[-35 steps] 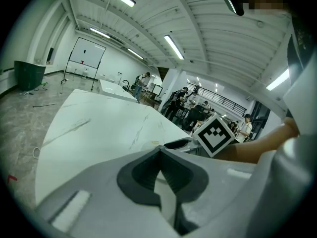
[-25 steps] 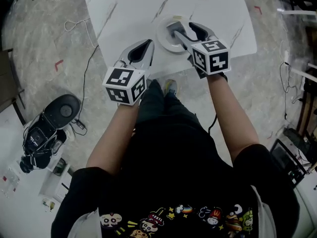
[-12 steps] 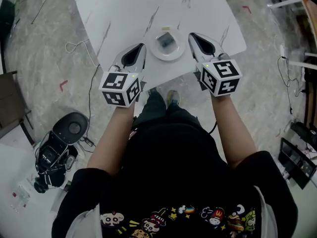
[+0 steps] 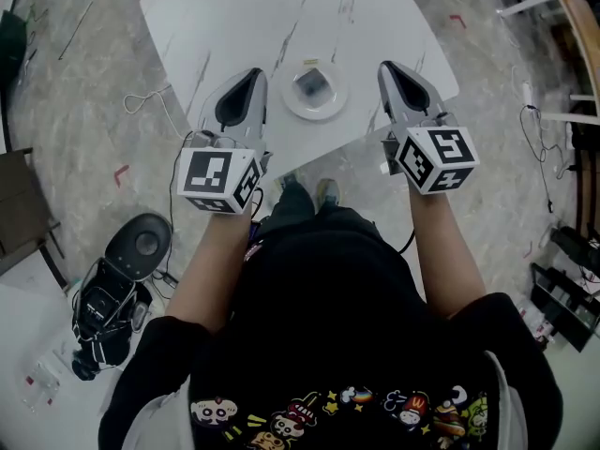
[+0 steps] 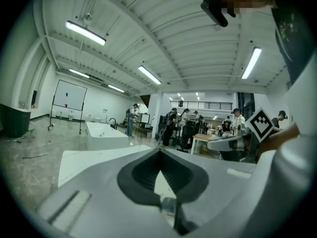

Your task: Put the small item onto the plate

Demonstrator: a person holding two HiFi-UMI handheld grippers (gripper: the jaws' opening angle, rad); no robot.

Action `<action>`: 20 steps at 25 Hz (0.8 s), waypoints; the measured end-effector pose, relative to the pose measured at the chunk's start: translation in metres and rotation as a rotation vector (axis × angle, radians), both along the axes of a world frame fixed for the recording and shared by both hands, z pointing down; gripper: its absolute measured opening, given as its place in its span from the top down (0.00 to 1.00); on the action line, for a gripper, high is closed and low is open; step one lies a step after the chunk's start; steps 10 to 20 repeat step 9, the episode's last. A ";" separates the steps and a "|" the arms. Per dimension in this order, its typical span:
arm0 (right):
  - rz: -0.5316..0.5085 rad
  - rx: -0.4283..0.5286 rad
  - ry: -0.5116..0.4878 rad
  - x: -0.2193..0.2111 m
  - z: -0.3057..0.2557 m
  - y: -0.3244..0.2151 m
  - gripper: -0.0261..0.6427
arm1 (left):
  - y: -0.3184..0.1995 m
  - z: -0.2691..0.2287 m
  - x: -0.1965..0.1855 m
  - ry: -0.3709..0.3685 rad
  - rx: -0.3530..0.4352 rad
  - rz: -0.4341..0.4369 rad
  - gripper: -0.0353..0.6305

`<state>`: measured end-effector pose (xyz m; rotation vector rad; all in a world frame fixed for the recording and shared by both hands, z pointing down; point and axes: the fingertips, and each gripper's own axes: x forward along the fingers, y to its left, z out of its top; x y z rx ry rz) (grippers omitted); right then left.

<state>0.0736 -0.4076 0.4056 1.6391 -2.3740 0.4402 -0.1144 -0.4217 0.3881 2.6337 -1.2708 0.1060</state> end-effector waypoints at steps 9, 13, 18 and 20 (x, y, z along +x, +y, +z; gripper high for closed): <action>0.010 0.064 0.021 -0.013 -0.025 -0.002 0.93 | 0.001 -0.026 -0.015 0.027 0.103 -0.015 0.95; 0.010 0.064 0.021 -0.013 -0.025 -0.002 0.93 | 0.001 -0.026 -0.015 0.027 0.103 -0.015 0.95; 0.010 0.064 0.021 -0.013 -0.025 -0.002 0.93 | 0.001 -0.026 -0.015 0.027 0.103 -0.015 0.95; 0.010 0.064 0.021 -0.013 -0.025 -0.002 0.93 | 0.001 -0.026 -0.015 0.027 0.103 -0.015 0.95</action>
